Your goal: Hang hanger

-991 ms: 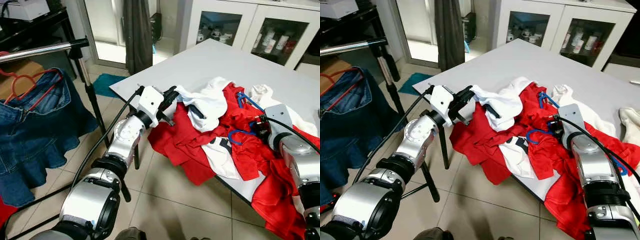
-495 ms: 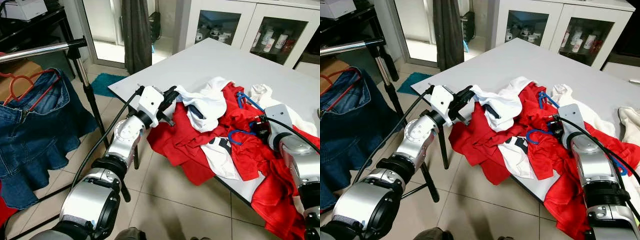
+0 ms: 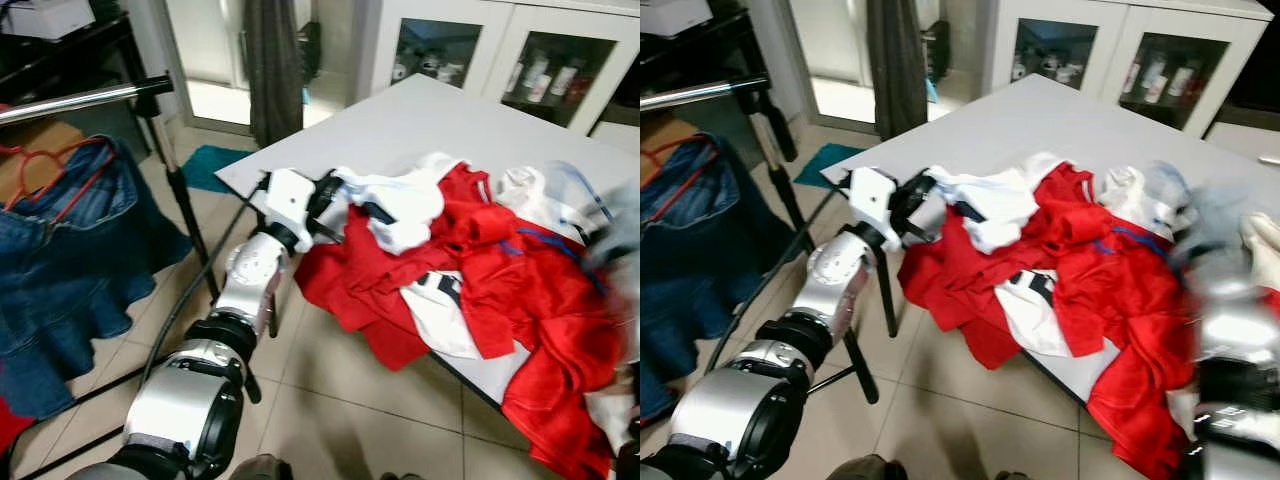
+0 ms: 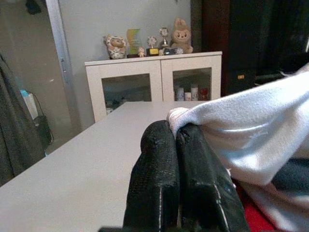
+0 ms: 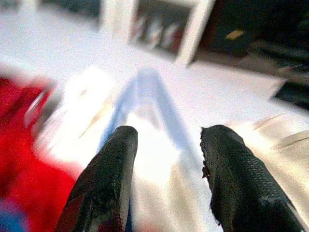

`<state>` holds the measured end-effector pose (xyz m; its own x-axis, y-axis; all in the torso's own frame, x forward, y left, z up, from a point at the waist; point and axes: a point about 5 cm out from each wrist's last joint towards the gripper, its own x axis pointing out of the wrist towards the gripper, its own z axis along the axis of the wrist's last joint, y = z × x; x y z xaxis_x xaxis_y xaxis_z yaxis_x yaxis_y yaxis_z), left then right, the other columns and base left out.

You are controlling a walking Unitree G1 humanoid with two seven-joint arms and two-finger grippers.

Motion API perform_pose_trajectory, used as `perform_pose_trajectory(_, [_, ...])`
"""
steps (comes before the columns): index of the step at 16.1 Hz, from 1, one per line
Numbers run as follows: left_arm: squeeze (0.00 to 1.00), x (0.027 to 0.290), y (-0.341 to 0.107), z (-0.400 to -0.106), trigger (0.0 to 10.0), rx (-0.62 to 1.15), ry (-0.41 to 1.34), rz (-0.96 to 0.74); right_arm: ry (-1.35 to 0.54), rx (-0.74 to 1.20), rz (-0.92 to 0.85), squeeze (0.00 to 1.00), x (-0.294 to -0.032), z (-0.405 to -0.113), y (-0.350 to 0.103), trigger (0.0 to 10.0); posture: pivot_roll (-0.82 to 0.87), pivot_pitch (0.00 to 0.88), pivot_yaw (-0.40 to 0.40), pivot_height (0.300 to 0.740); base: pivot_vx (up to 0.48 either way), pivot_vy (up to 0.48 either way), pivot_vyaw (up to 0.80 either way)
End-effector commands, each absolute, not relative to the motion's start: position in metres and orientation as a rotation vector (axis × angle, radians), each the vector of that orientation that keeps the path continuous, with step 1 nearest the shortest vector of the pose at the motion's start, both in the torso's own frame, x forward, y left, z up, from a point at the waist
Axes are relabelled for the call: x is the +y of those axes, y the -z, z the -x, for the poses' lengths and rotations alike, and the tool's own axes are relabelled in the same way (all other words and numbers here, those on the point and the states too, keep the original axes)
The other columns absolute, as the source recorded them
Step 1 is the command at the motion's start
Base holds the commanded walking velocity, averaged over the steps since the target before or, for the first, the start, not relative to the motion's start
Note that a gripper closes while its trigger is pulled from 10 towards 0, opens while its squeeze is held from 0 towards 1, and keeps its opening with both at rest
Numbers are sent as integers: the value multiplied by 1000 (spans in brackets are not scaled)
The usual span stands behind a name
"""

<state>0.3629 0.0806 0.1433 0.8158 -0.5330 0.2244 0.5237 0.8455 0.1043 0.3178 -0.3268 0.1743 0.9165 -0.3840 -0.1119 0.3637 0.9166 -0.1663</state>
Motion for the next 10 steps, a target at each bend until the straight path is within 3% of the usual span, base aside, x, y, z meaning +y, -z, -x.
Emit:
perform_pose_trajectory(1, [0,78,-147,-364,10000,-264,563,-32,309,129,127,0,-314,-323,-177,10000,18,0,23,740,0,0,0])
perform_pose_trajectory(5, [0,75,-151,-364,10000,-277,567,-31,206,109,122,0,-293,-328,-176,10000,19,0,22,740,0,0,0])
perform_pose_trajectory(10, [0,78,-151,-364,10000,-284,566,-41,306,114,224,0,-308,-321,-178,10000,23,0,20,740,0,0,0])
